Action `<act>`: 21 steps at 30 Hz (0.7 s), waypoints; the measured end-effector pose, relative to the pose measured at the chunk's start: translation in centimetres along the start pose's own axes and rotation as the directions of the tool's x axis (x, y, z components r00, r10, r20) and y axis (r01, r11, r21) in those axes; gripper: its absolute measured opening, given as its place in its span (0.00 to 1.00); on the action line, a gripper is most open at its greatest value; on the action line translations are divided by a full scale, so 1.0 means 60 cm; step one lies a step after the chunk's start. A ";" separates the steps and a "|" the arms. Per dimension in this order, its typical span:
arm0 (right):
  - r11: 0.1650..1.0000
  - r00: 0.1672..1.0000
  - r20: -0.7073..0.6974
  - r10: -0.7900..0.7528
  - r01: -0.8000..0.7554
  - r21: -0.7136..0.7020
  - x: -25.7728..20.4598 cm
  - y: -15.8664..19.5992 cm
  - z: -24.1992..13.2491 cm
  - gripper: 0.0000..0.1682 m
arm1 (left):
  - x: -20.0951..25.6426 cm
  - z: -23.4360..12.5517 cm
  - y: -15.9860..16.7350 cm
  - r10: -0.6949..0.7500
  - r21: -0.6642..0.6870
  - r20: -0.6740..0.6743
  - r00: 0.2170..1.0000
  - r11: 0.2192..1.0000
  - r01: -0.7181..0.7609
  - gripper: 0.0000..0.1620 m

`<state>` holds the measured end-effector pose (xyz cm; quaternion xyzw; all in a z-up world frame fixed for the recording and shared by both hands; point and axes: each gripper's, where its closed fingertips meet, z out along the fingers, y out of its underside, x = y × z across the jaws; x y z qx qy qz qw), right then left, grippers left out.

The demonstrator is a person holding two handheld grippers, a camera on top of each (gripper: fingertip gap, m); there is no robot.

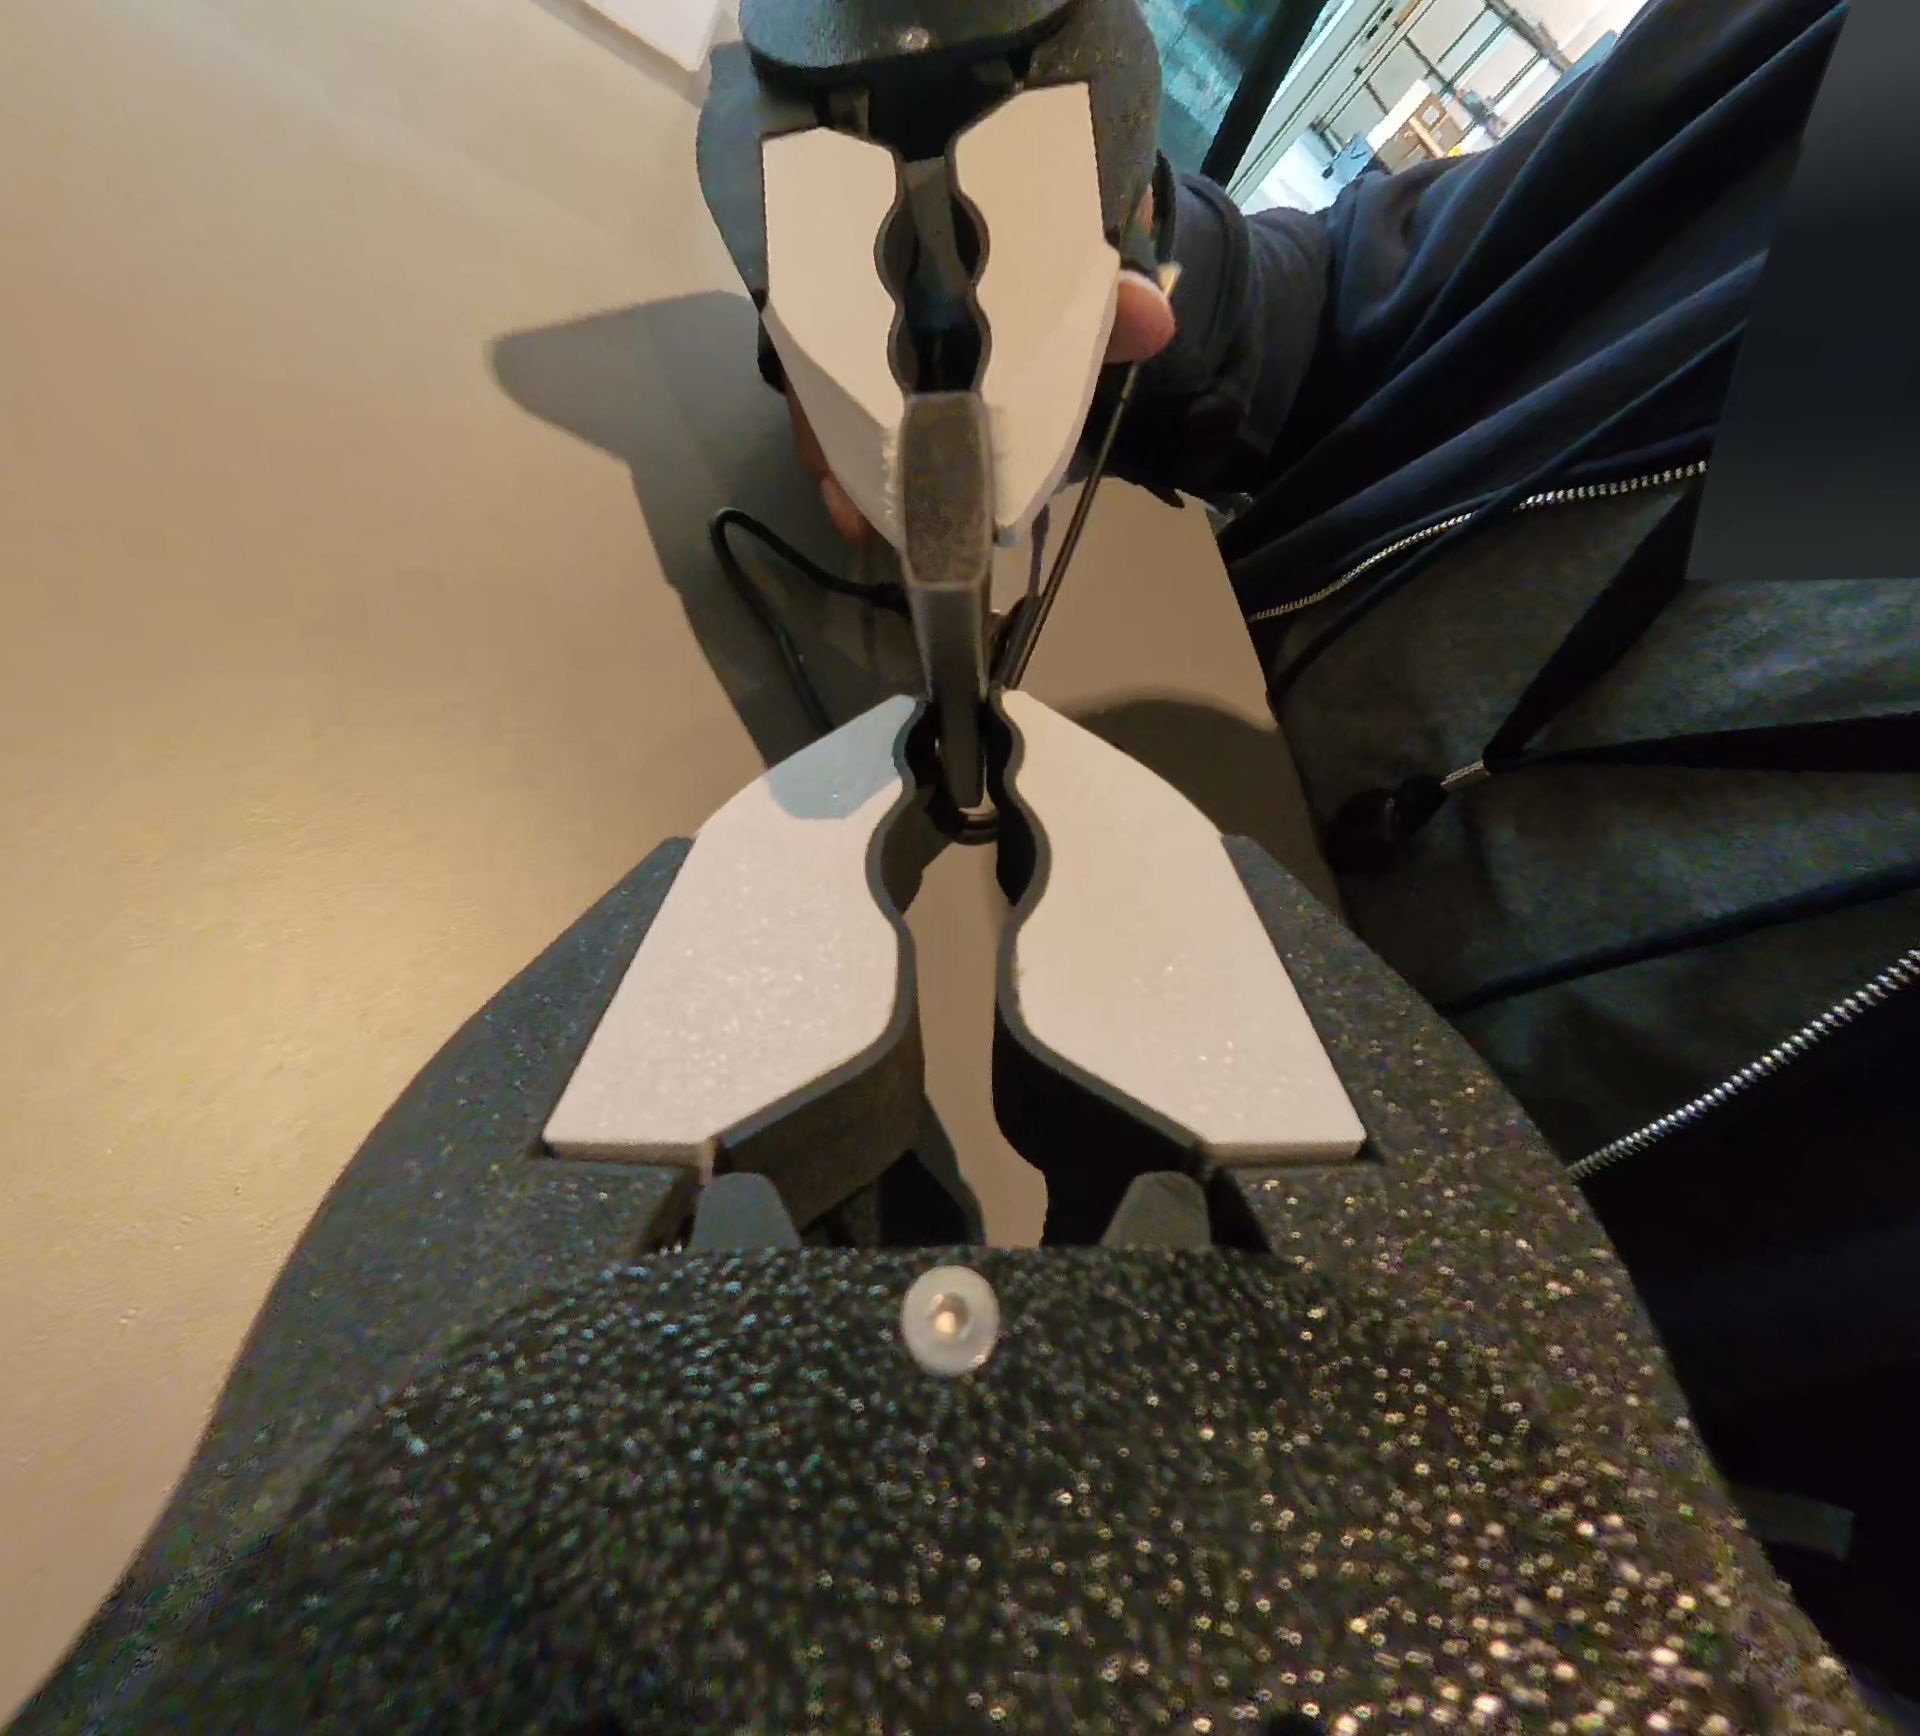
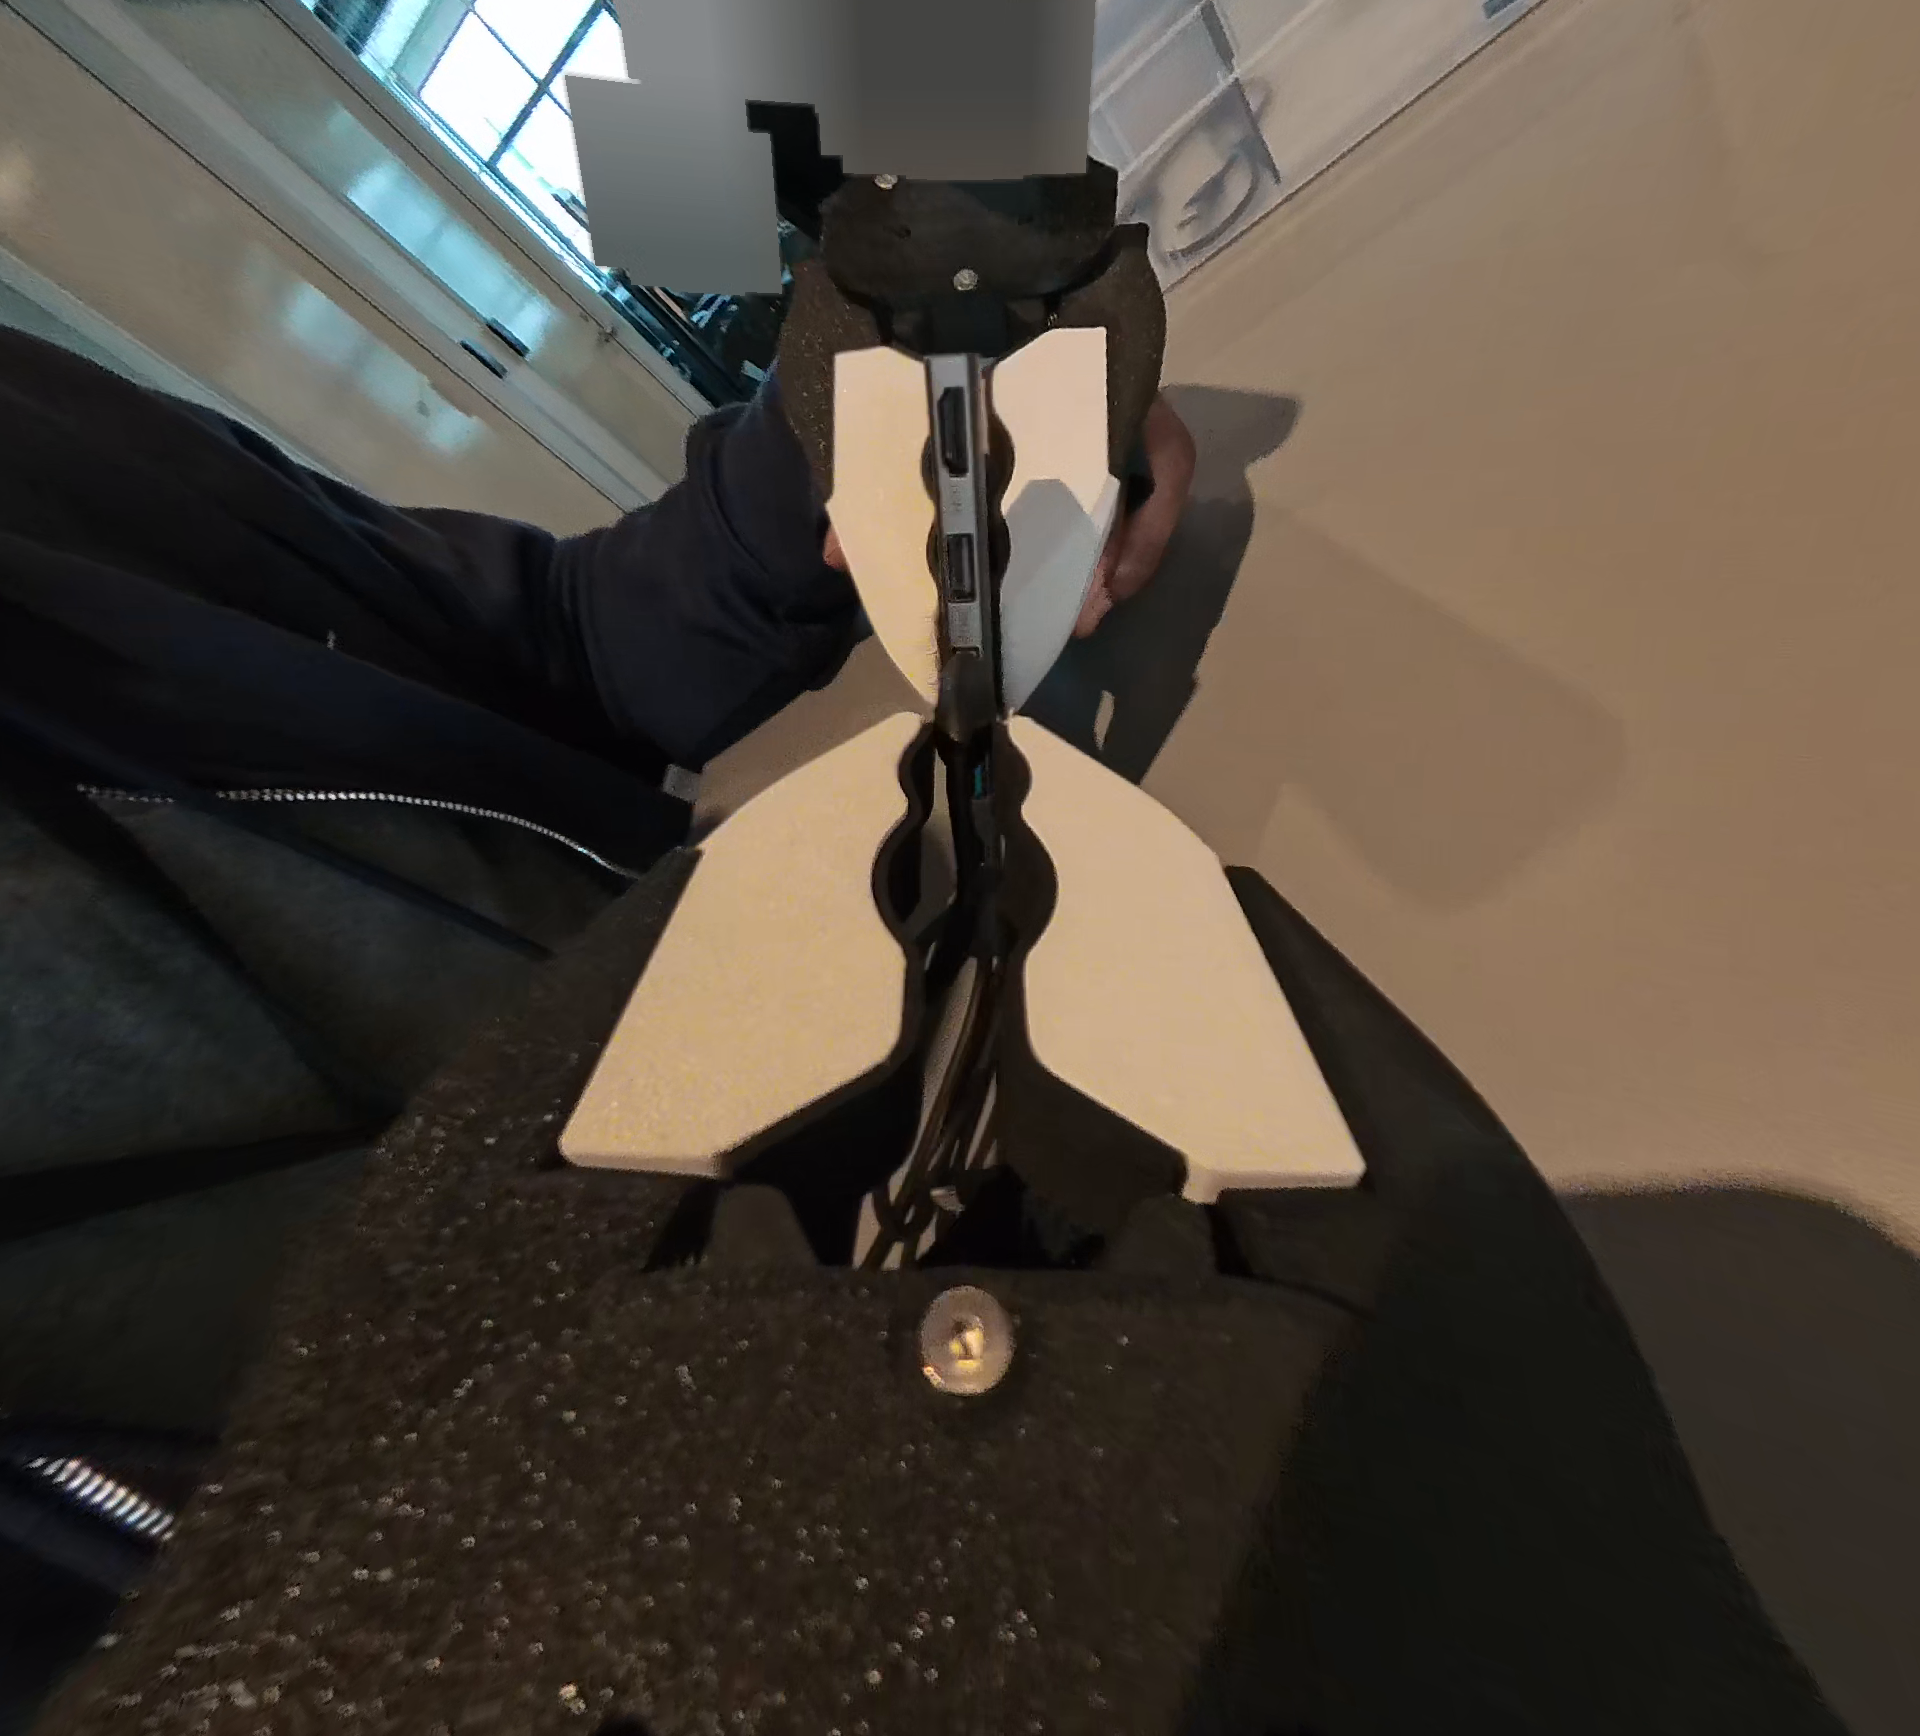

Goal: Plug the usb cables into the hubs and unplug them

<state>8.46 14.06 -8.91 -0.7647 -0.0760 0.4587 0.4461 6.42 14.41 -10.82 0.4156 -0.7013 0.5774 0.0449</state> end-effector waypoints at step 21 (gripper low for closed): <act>0.963 0.987 -0.060 -0.148 0.130 -0.234 -0.032 0.023 -0.012 0.06 | 0.027 0.019 0.008 0.161 -0.263 0.149 0.976 0.958 -0.118 0.06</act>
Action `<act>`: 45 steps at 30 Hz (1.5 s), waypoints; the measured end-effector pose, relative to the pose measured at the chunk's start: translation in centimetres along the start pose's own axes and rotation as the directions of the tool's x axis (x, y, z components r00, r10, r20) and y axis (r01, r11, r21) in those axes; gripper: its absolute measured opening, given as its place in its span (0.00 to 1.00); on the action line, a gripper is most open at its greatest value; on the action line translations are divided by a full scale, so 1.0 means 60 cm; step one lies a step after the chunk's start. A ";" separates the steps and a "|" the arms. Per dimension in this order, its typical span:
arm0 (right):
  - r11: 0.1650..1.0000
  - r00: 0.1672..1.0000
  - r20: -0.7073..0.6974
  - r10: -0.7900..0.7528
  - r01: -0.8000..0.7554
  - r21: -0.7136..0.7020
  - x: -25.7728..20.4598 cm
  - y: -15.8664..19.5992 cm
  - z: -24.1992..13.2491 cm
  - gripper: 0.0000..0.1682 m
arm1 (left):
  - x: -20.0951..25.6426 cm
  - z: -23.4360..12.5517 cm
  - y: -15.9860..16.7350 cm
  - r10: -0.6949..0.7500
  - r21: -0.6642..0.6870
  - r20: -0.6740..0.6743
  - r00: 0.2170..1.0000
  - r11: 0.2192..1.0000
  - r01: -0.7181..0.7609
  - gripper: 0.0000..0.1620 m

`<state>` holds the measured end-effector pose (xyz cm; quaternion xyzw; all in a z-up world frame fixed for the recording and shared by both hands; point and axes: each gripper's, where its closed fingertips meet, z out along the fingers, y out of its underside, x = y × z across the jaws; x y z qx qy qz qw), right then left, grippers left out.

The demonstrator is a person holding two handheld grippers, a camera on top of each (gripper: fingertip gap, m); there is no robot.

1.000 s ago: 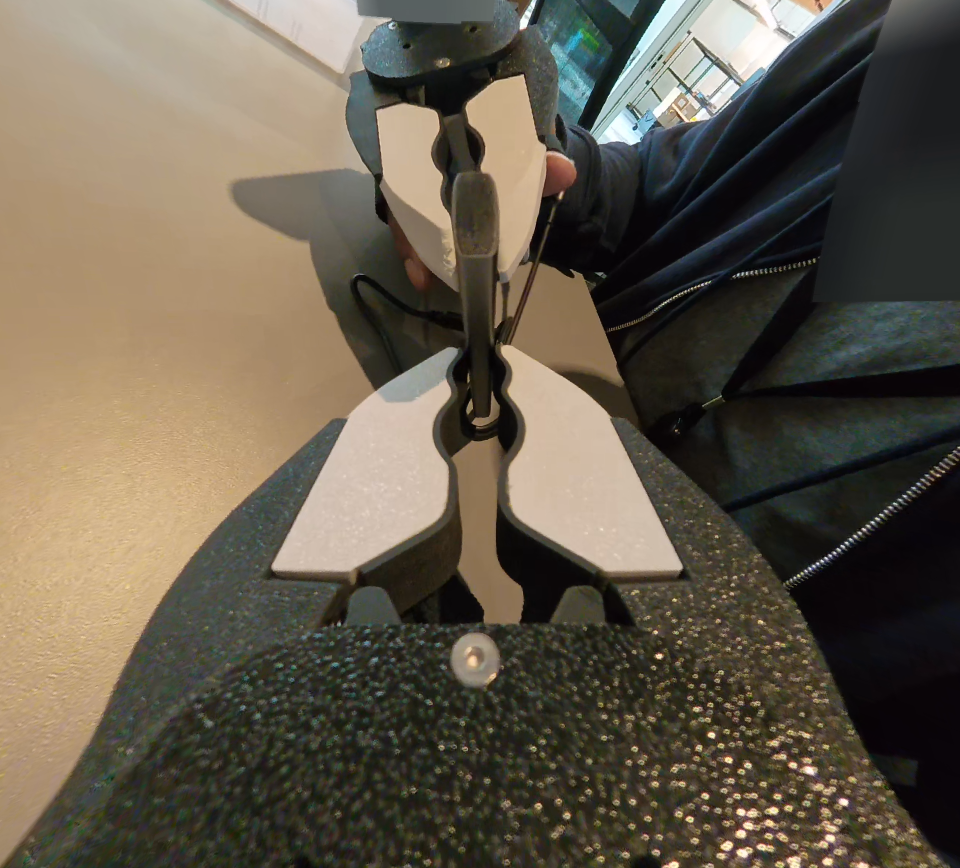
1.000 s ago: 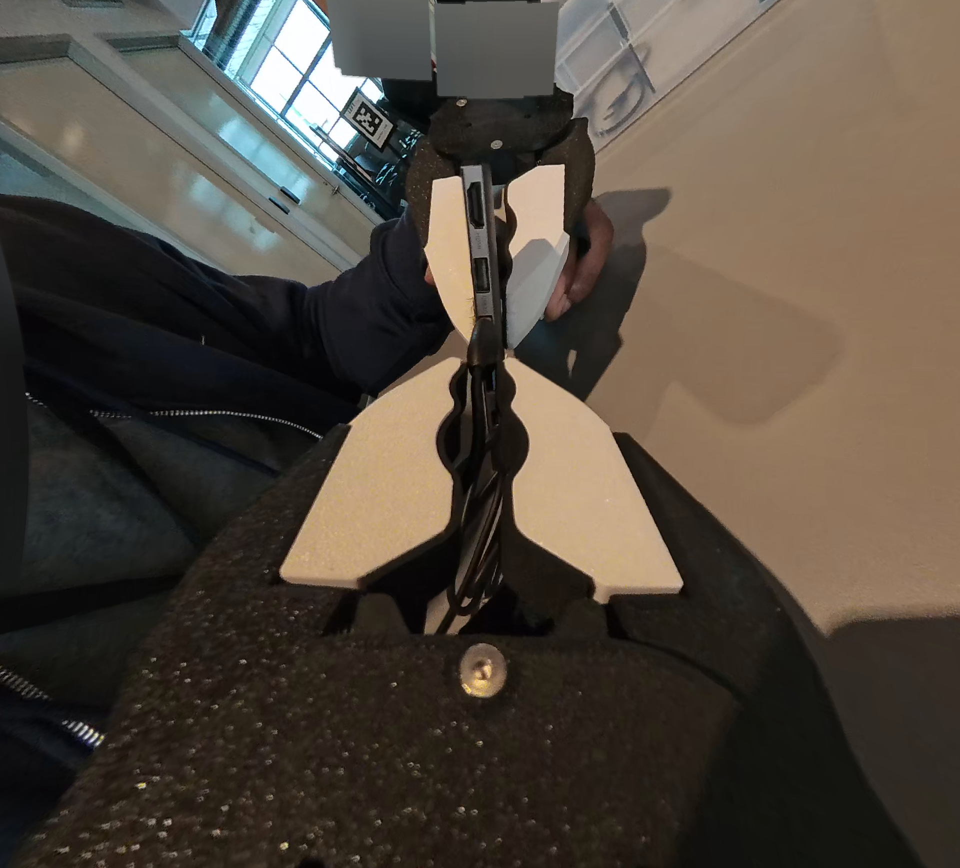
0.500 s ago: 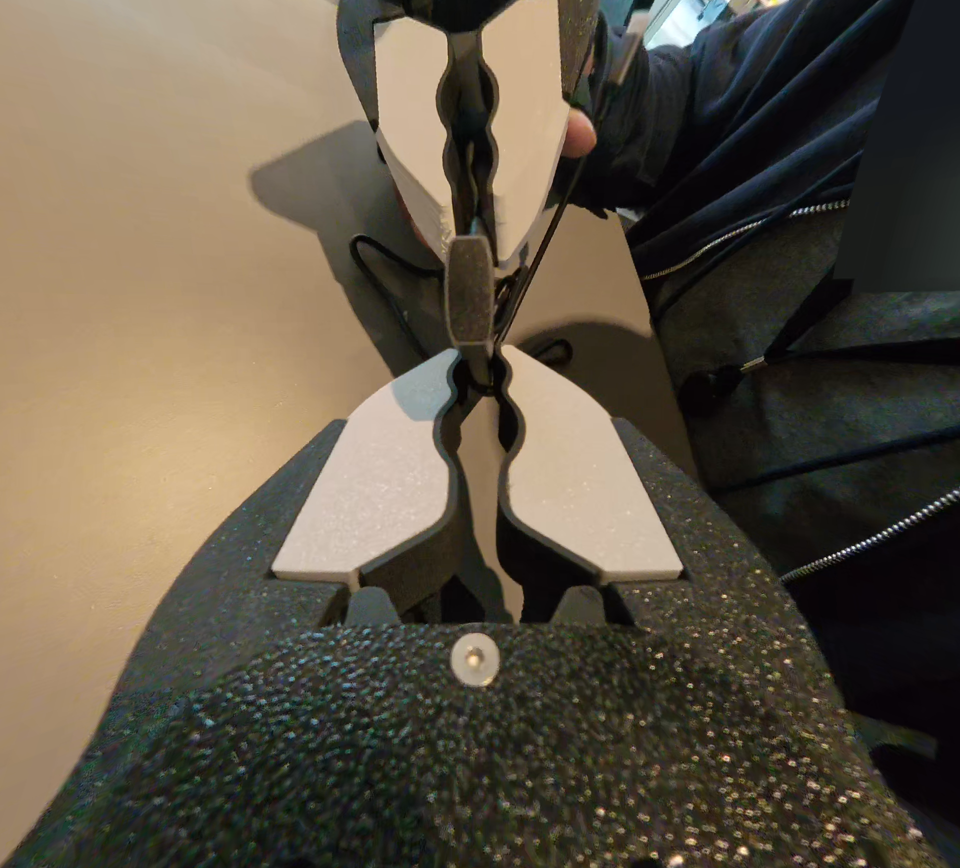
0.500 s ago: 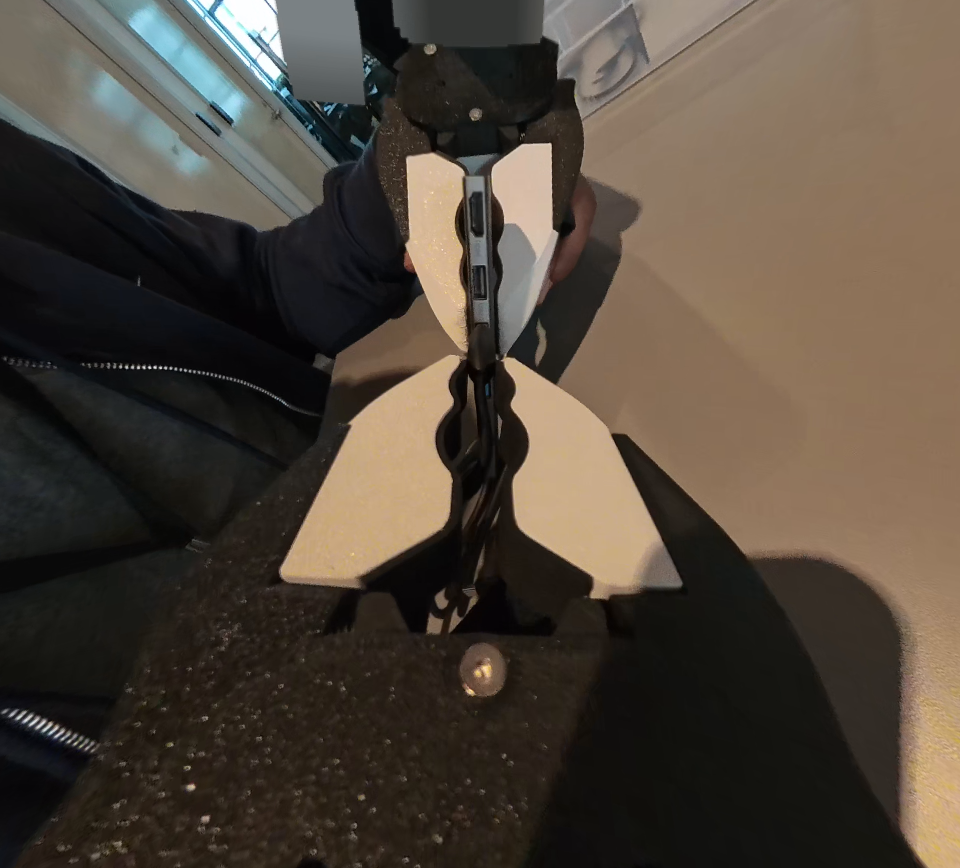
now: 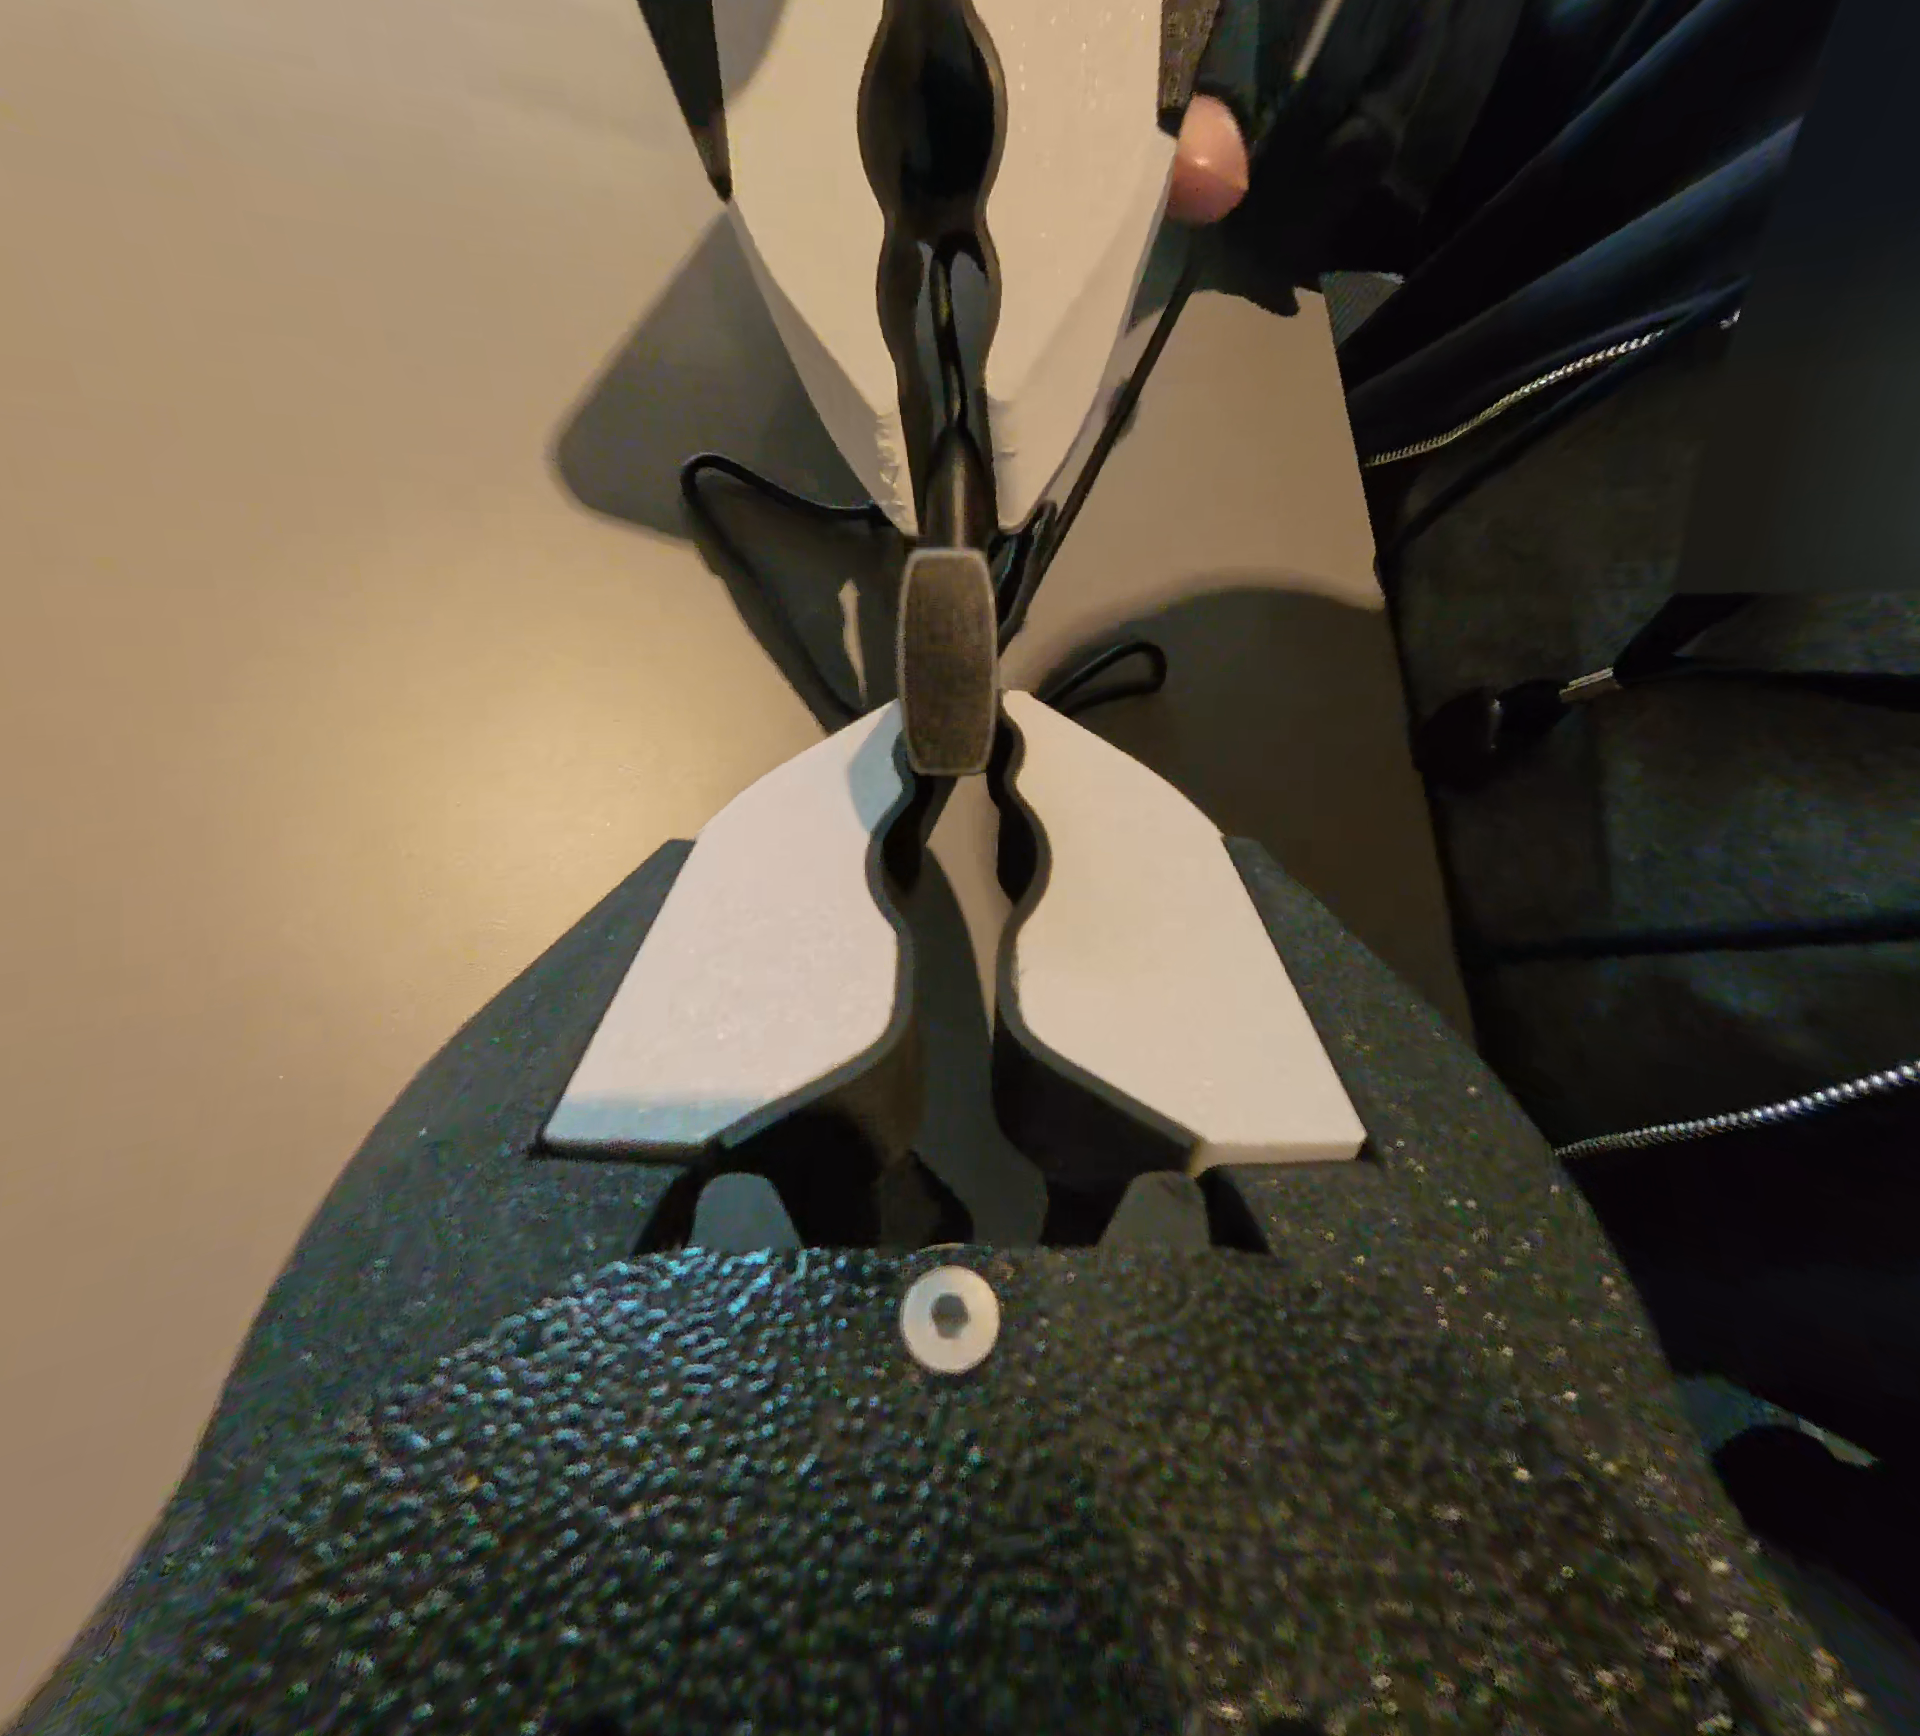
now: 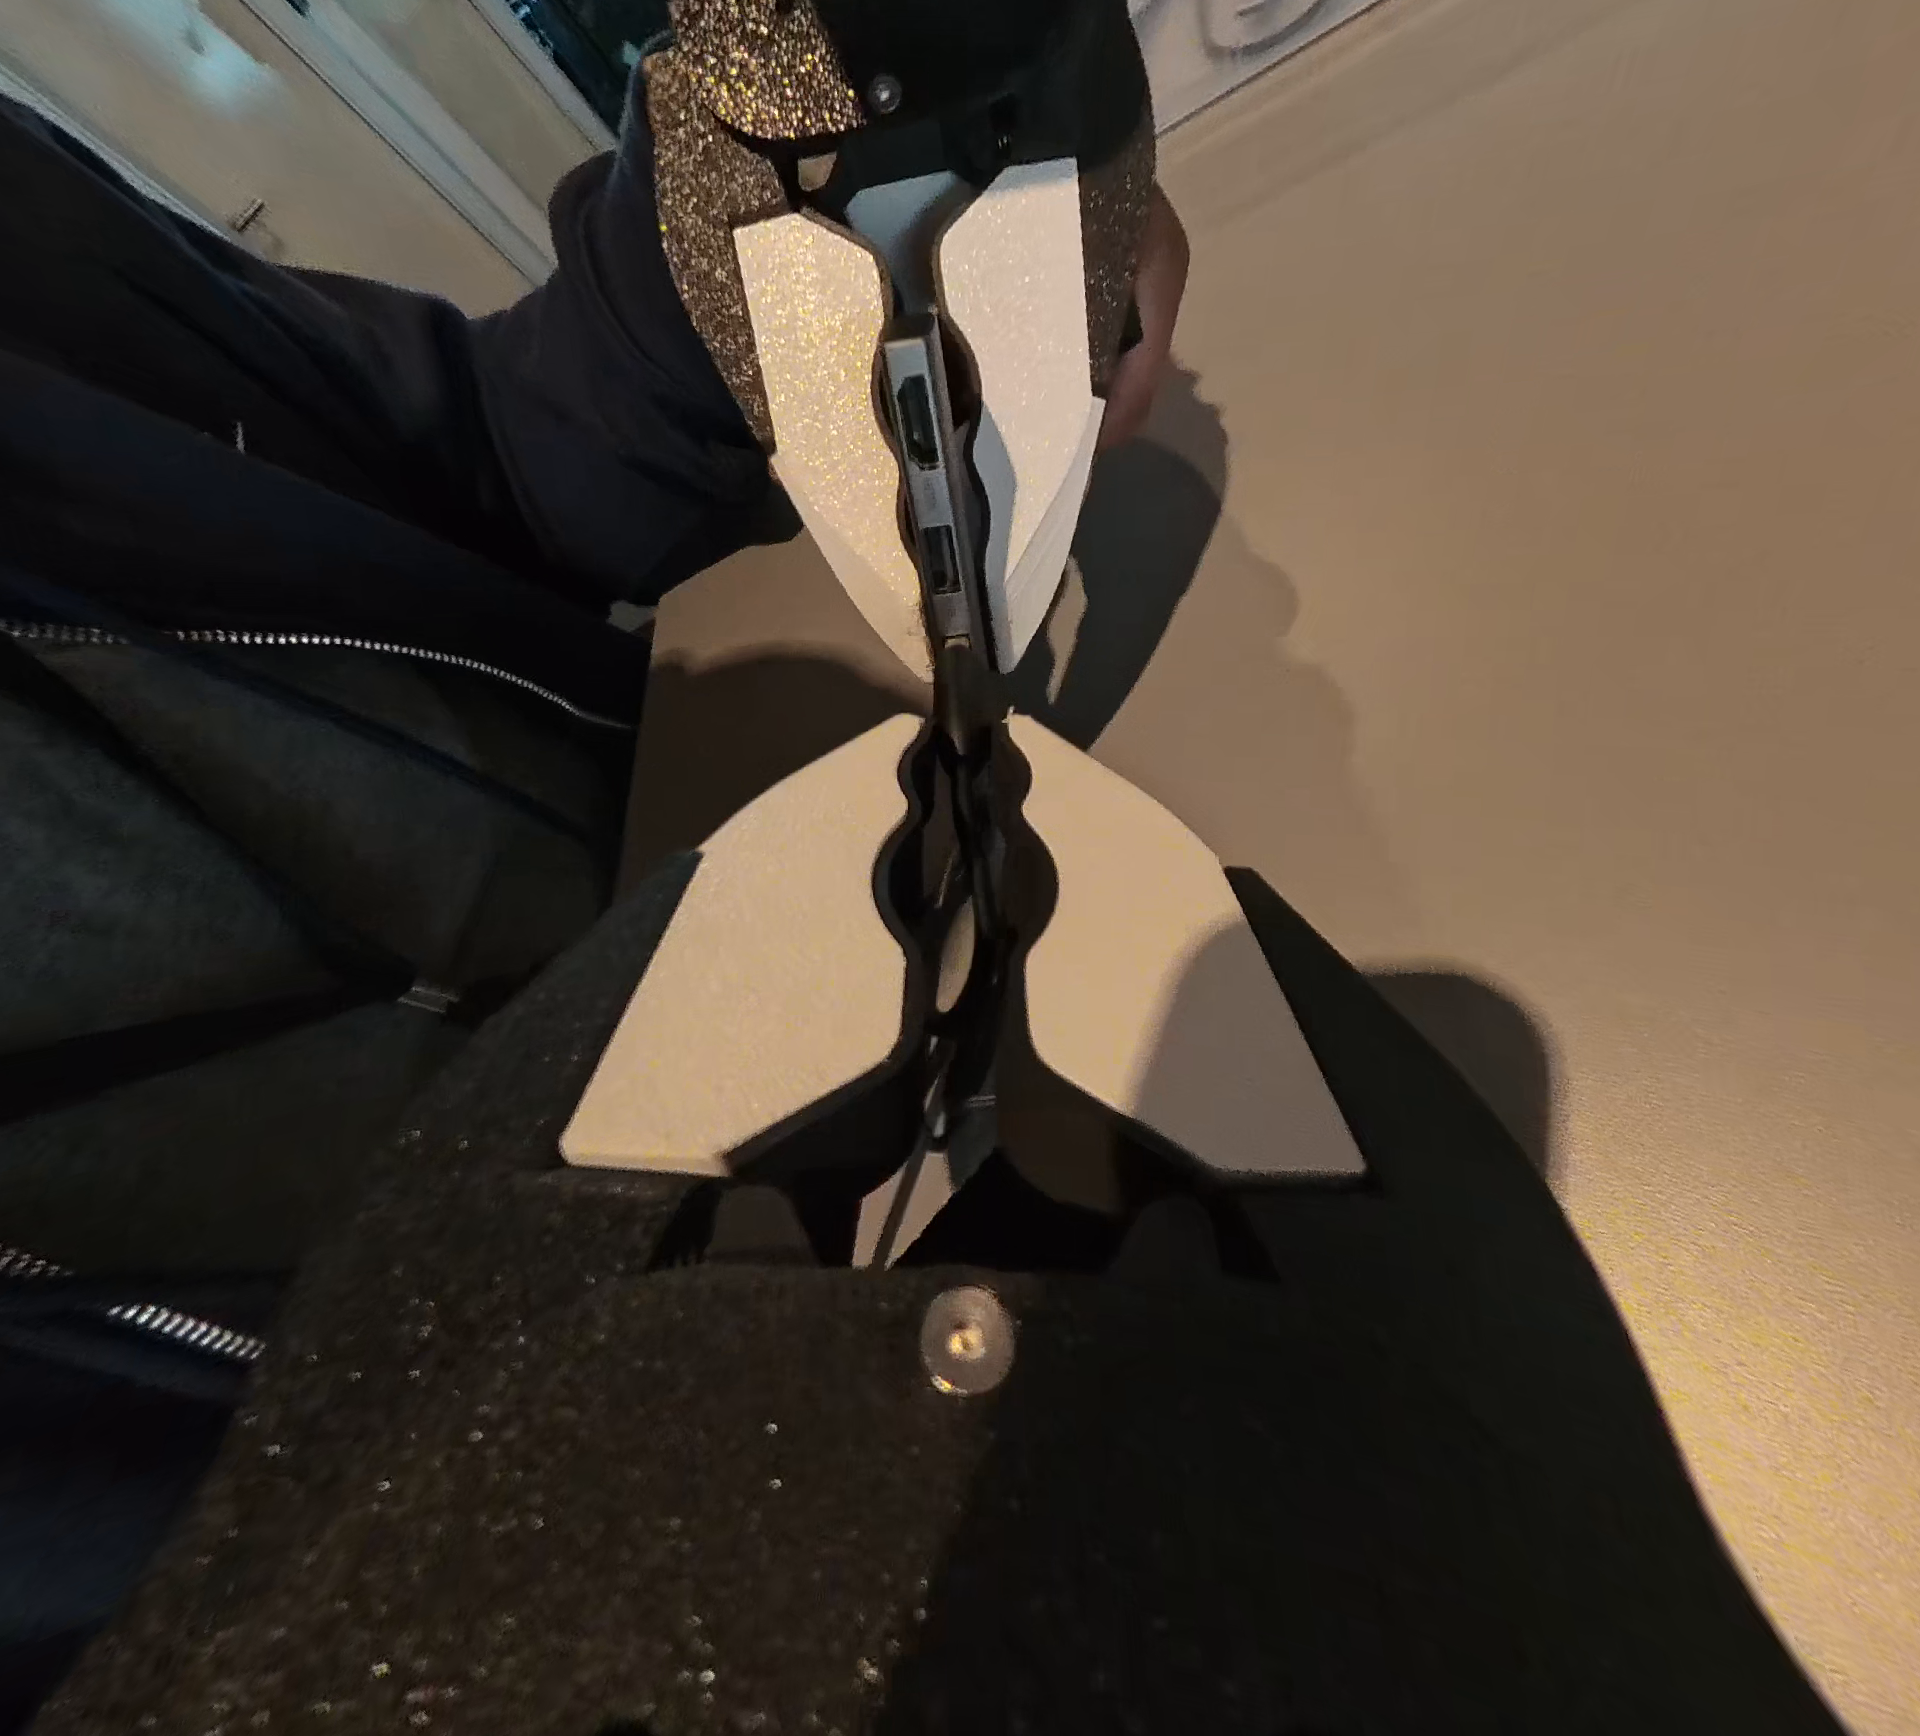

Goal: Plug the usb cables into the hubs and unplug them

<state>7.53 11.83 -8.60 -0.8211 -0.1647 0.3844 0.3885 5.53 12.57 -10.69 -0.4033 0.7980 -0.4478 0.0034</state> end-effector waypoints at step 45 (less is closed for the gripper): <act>0.996 0.997 -0.081 0.004 0.004 0.094 0.009 -0.022 -0.006 0.06 | -0.013 -0.007 -0.027 0.027 0.230 -0.006 1.000 0.973 -0.025 0.06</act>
